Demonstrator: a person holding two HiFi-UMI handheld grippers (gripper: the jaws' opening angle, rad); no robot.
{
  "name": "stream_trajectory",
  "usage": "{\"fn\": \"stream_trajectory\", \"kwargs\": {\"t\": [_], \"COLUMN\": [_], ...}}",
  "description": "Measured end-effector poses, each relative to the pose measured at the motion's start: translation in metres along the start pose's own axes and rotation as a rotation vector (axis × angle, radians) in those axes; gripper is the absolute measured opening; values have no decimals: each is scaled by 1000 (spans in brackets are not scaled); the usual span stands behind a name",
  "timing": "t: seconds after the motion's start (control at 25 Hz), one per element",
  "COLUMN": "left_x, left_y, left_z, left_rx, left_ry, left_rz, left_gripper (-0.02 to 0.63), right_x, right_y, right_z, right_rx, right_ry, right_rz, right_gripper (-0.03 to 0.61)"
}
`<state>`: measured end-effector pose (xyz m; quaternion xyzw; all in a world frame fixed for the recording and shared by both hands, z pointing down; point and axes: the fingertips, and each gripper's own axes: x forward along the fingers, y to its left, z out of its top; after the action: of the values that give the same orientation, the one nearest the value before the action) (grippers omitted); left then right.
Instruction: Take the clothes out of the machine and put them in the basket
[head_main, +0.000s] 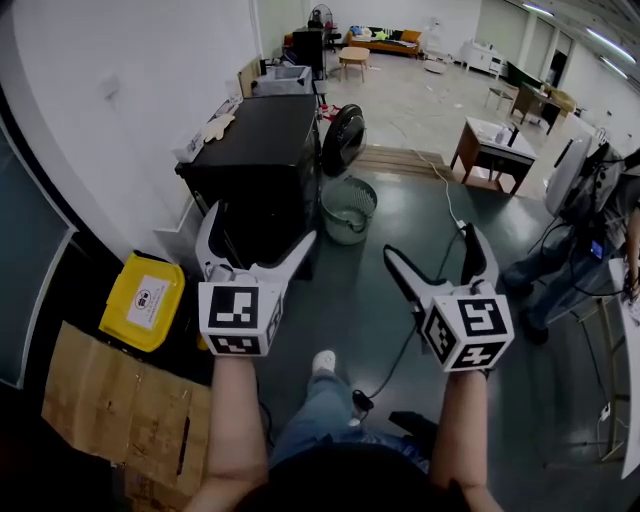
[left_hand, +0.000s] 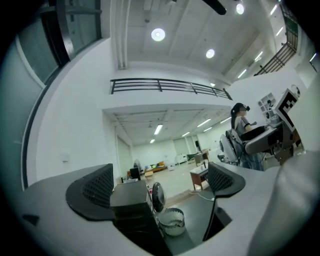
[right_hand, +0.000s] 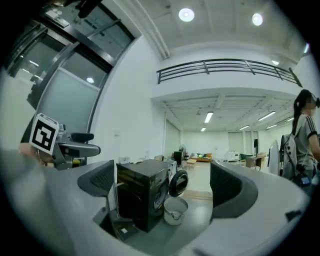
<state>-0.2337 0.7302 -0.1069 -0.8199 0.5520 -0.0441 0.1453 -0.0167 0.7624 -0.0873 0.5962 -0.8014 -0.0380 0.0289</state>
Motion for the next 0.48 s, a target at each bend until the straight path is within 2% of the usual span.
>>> {"fn": "stream_trajectory", "kwargs": {"t": [0.12,0.2,0.48], "left_x": [23,42,131], "left_y": [-1,6,59], "left_z": [-7,-13,-43], "left_rx": [45,46,16], "left_ry": [-3,-1,4], "left_rz": [-74,-100,-73], "left_gripper": [555,554,554], "right_x": [25,48,151], "right_y": [4,4,-21], "right_z": [-9,-10,-15], "right_rx": [-39,-62,-127], "right_ry": [57,68,126], "right_rz": [35,31,-7], "right_gripper": [572,571,568]}}
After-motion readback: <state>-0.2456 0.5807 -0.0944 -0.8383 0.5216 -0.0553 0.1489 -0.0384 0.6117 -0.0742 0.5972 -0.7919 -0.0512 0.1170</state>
